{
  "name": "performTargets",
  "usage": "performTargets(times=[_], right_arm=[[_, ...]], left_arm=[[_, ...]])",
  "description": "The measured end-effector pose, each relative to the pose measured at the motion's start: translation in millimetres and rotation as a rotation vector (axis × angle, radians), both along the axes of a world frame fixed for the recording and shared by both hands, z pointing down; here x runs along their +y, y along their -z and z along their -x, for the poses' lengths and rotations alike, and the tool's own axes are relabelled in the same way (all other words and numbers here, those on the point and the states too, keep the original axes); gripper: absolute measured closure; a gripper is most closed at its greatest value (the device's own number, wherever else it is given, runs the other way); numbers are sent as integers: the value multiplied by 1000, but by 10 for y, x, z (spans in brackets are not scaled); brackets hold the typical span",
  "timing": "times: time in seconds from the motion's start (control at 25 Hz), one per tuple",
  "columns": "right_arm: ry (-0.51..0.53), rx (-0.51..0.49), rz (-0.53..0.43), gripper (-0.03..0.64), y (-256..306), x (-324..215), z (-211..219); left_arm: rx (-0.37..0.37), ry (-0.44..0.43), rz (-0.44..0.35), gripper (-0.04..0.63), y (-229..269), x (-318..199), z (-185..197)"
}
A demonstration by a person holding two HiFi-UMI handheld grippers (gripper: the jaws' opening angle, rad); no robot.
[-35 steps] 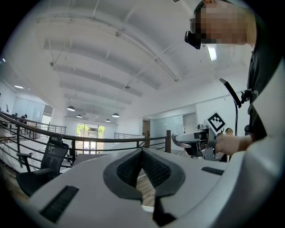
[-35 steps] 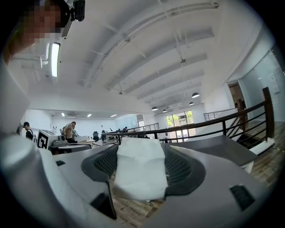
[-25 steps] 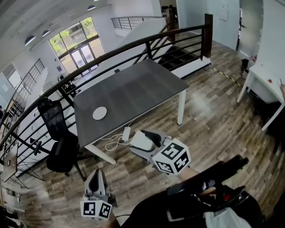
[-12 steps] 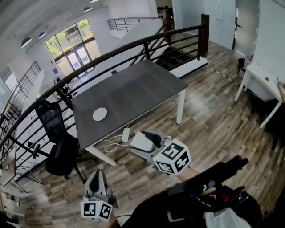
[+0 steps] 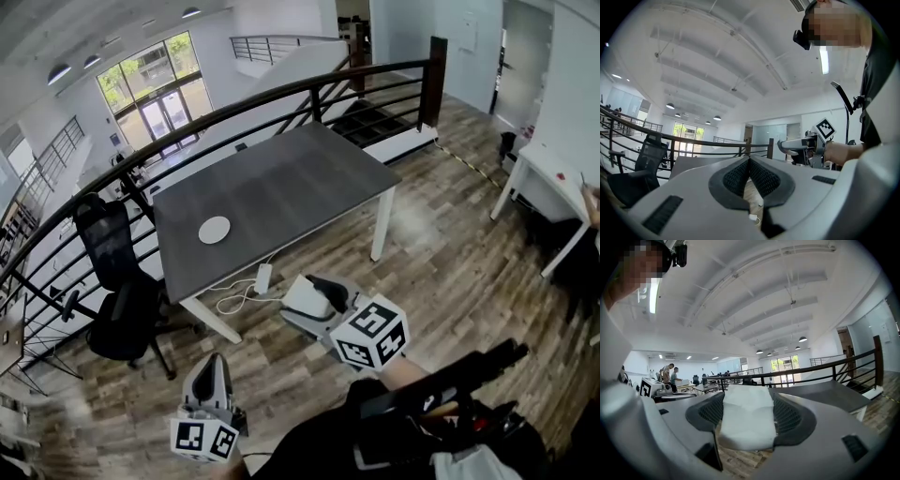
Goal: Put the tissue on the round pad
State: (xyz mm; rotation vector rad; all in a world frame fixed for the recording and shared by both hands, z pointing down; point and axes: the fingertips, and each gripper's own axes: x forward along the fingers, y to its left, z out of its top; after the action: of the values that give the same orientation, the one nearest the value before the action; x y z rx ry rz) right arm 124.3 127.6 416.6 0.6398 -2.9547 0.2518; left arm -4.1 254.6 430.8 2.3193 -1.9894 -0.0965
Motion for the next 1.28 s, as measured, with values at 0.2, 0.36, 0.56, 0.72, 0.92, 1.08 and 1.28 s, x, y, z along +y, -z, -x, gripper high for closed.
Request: performTargets(times=[0.2,0.36,0.56,0.72,0.92,1.08,1.28], right_arm=[[21,-11,-8,287,79,25,80],[53,-8,-11,287,145,-23,224],[104,-19,-10,287,154,-474,332],[156,-21,-15,287,131,-791,432],[204,-34,-7,287,144,-1091,576],[225,-39,11,287,119,-1387,577],[249,-56,12,287,129,-1698,540]], left_arm=[[-14,41,-30,591,125,49,116],[-15,77,-27,591,194,33,237],[-51,132,-21,591,246,-335,242],[-69,186,-20,591,270,-612,274],[-81,202,-22,591,293,-875,274],[-93,212,-27,591,351,-1160,182],[-69,240,-17,591,358,-1429,106]])
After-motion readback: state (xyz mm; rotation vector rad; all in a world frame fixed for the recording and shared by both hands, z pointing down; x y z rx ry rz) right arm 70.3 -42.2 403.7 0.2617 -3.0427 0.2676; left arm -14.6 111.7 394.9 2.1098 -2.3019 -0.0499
